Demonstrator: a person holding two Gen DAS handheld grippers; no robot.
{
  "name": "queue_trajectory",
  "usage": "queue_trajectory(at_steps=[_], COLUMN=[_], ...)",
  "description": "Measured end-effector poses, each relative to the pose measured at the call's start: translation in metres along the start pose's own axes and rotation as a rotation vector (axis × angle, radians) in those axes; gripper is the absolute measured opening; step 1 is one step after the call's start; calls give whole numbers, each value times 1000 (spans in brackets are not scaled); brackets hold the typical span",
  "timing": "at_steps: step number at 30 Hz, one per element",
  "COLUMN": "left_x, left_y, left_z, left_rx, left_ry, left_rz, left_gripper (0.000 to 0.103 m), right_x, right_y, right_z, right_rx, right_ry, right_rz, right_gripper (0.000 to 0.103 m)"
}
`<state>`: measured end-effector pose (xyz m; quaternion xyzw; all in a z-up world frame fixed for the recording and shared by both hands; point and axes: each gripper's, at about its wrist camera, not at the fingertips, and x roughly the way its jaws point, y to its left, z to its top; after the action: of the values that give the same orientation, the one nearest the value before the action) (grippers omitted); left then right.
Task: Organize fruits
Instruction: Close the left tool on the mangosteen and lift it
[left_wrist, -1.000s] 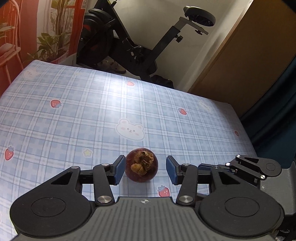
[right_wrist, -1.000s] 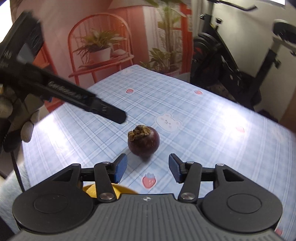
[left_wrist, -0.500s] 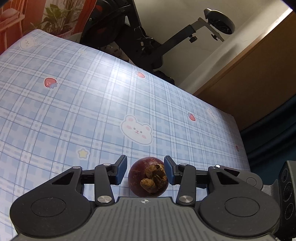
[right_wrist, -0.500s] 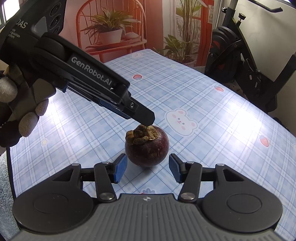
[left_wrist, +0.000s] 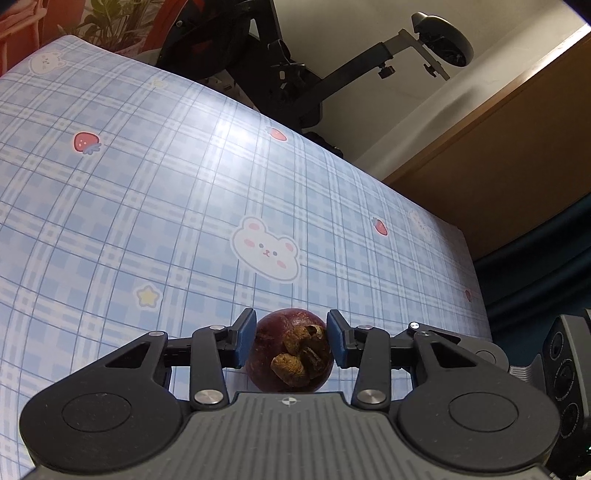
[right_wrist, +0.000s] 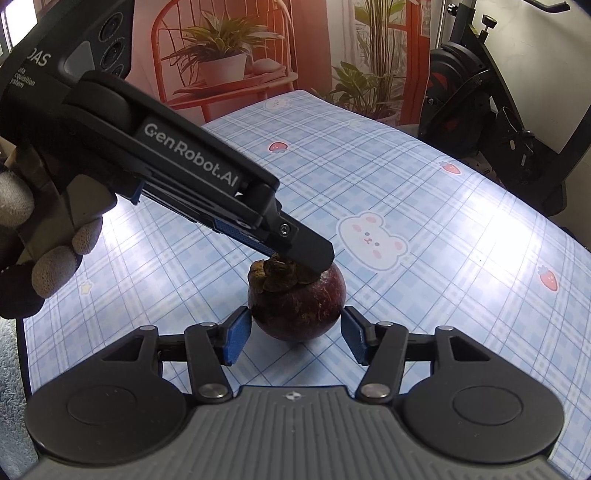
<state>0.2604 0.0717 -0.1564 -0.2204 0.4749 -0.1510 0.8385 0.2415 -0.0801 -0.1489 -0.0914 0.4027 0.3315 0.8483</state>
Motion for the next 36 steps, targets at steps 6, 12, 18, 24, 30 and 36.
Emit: queue_trajectory(at_steps=[6, 12, 18, 24, 30, 36], left_x=[0, -6, -9, -6, -5, -7], left_y=[-10, -13, -20, -10, -6, -2], left_z=[-1, -4, -6, -2, -2, -2], left_rx=[54, 60, 69, 23, 33, 21], left_ry=[-5, -2, -6, 0, -5, -3], left_rz=[27, 32, 24, 13, 0, -15], left_gripper=[44, 42, 35, 36, 37, 37], right_x=[-4, -16, -22, -13, 1, 9], right_y=[-3, -2, 7, 6, 7, 7], right_z=[-1, -2, 3, -6, -4, -4], right_rx=[24, 26, -11, 4, -16, -24], right_ry=[-10, -37, -17, 19, 40, 40], right_rz=[4, 3, -34, -46, -45, -45], right_gripper=[56, 48, 43, 45, 56, 58])
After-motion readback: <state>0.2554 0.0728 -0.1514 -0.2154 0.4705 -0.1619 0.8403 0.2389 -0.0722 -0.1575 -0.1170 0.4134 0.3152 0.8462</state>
